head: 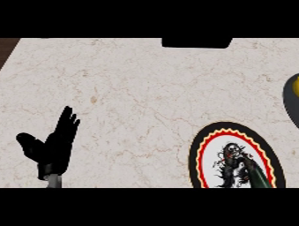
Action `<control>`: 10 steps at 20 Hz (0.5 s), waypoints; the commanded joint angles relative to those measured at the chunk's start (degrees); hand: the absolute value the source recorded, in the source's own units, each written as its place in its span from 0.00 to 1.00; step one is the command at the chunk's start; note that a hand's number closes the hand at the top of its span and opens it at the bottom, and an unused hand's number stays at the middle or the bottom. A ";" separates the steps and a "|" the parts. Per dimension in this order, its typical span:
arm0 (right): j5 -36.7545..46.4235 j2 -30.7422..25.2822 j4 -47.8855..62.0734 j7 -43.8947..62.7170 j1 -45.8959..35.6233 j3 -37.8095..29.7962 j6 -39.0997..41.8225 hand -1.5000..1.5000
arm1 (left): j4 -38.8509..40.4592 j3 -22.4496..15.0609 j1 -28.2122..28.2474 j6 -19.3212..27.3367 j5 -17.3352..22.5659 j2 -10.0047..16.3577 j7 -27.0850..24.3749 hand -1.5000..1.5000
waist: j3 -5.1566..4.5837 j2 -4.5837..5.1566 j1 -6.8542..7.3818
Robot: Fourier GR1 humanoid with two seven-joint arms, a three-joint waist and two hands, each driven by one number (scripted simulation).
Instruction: Pick the lemon from the plate and place it in the pan
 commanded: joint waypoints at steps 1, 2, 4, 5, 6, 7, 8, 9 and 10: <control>-4.79 -4.90 3.14 -2.51 2.43 -3.96 12.25 0.00 | 2.54 0.41 -0.89 1.04 0.25 -0.87 1.62 0.50 | -0.32 0.16 -1.14; -4.80 -6.97 3.51 -1.59 2.16 -3.82 15.04 0.00 | 1.49 1.25 0.64 -0.59 1.26 0.74 1.88 0.50 | -0.33 0.11 -0.53; -6.19 -6.94 4.13 -7.51 7.30 -4.76 21.44 0.00 | 1.88 0.24 0.11 0.38 0.64 -0.58 2.21 0.50 | -0.27 0.02 -1.66; -6.63 -7.53 4.57 -6.82 6.99 -5.03 22.64 0.00 | 1.84 0.40 1.02 -0.07 0.82 -0.52 1.38 0.50 | -0.32 0.03 -1.00; -6.70 -7.89 4.41 -8.03 8.16 -4.68 25.48 0.00 | 1.37 0.31 0.60 0.56 0.78 -0.68 2.69 0.50 | -0.37 -0.17 -1.25; -6.93 -8.75 4.61 -8.40 9.57 -4.64 27.78 0.00 | 2.98 2.03 1.66 -1.86 1.37 1.32 -0.52 0.50 | -0.44 -0.24 -1.31; -7.23 -8.96 4.39 -10.78 12.10 -4.70 29.94 0.00 | 1.87 2.16 -0.04 0.18 1.11 1.11 2.76 0.50 | -0.41 -0.32 -1.71; -7.11 -9.25 3.62 -10.14 10.98 -4.13 30.52 0.00 | 4.43 0.69 -2.09 2.21 -0.46 -1.51 1.75 0.50 | -0.44 -0.26 -1.76; -7.25 -8.57 3.39 -11.44 12.34 -3.83 31.87 0.00 | 0.03 -0.71 1.67 0.82 -0.43 -0.81 2.29 0.50 | -0.42 -0.45 -1.35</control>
